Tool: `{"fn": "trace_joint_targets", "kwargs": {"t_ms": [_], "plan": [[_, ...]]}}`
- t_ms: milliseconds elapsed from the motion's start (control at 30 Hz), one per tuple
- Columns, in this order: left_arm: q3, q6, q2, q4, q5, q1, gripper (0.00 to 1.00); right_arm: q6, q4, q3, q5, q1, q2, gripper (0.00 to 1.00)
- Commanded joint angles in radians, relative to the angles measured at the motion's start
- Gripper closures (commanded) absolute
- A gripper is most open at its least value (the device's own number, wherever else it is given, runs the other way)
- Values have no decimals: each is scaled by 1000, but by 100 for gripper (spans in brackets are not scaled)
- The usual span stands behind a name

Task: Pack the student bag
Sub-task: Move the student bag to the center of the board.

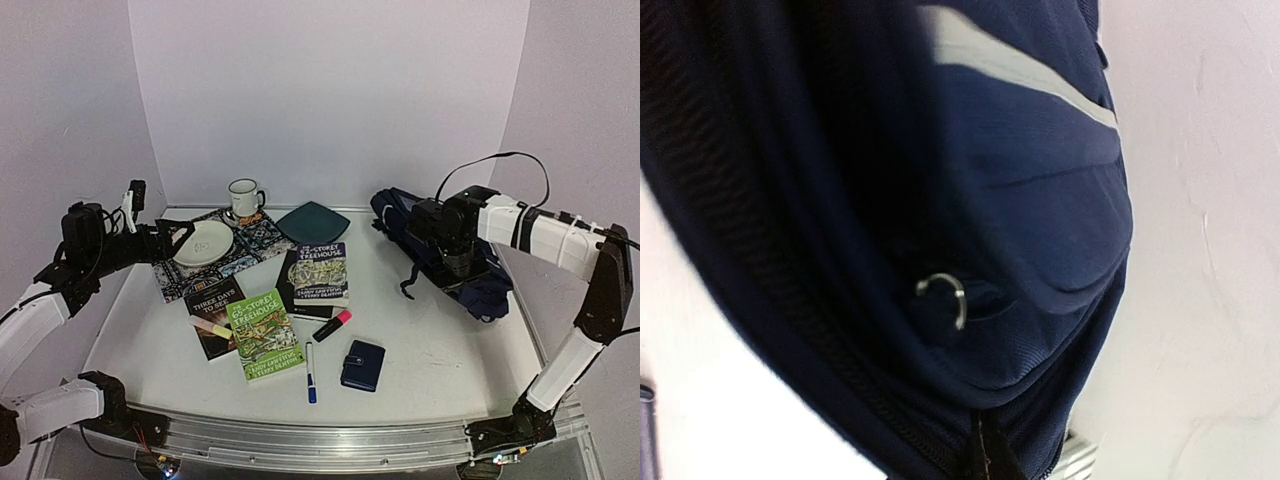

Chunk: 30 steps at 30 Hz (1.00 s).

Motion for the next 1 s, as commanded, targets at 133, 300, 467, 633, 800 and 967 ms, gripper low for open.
{"fn": "trace_joint_targets", "kwargs": {"t_ms": [133, 300, 467, 633, 800, 967], "plan": [[1, -136, -11, 38, 16, -42, 1, 373, 69, 53, 18, 168, 22, 100], [-26, -187, 0, 59, -40, -96, 1, 416, 140, 156, -7, 214, 134, 100], [-28, -215, 53, 90, -87, -187, 1, 427, 223, 247, -59, 239, 261, 100], [-25, -245, 109, 127, -169, -275, 1, 394, 289, 335, -104, 247, 377, 96], [-13, -333, 169, 148, -181, -292, 0, 277, 296, 455, -165, 247, 473, 75], [-9, -367, 217, 183, -177, -327, 0, 99, 301, 431, -206, 241, 431, 44]]}}
